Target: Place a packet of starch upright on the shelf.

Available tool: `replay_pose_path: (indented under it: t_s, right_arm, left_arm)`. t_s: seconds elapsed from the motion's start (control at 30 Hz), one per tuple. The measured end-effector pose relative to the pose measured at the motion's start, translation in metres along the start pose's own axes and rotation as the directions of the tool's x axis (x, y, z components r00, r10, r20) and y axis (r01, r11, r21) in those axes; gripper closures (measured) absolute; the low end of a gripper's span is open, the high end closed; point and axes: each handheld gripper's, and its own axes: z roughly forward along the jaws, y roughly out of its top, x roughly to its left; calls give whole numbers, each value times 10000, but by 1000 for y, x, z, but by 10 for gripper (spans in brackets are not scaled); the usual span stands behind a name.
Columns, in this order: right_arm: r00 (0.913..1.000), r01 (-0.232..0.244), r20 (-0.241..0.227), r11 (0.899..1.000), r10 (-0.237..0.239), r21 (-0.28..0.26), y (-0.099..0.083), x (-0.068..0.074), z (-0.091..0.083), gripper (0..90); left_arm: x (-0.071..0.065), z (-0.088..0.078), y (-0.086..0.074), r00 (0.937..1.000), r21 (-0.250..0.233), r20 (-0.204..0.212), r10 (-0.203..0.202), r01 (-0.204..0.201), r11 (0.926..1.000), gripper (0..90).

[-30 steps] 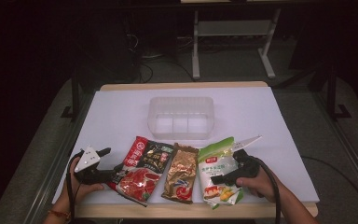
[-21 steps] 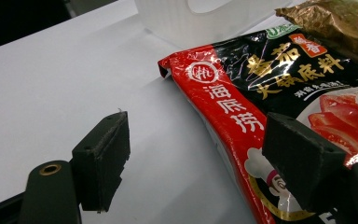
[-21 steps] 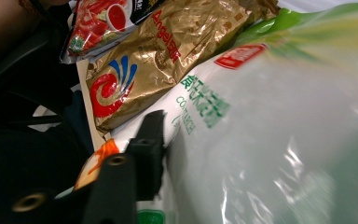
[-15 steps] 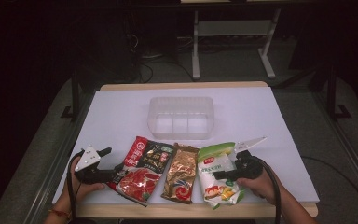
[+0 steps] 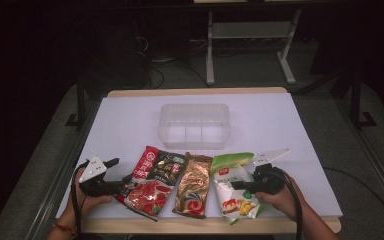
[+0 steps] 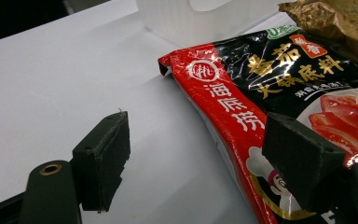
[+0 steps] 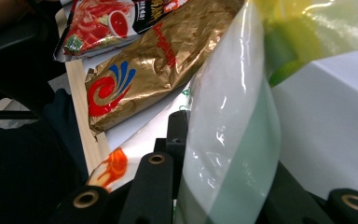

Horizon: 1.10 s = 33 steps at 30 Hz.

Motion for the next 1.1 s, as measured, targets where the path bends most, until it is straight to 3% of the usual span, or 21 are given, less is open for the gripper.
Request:
replay_pose_path:
  t_s: [0.27,0.6,0.8,1.1]
  right_arm:
    - [9947,136,1029,9973,-61,-720,2,-4,-17,811]
    - [9827,548,1825,9914,-324,-1192,7,-1,-23,818]
    - [9752,846,2165,9818,-464,-1703,10,2,-27,819]
    - [9528,1373,2965,9637,-653,-2291,17,6,-31,823]
  left_arm:
    - [0,0,0,10000,25,2,46,-46,10000,232]
    - [1,0,0,10000,-28,46,-18,18,10000,233]
    - [1,0,0,9999,-88,57,-90,91,9999,233]
    - [2,0,-1,9998,-48,69,-162,162,9999,233]
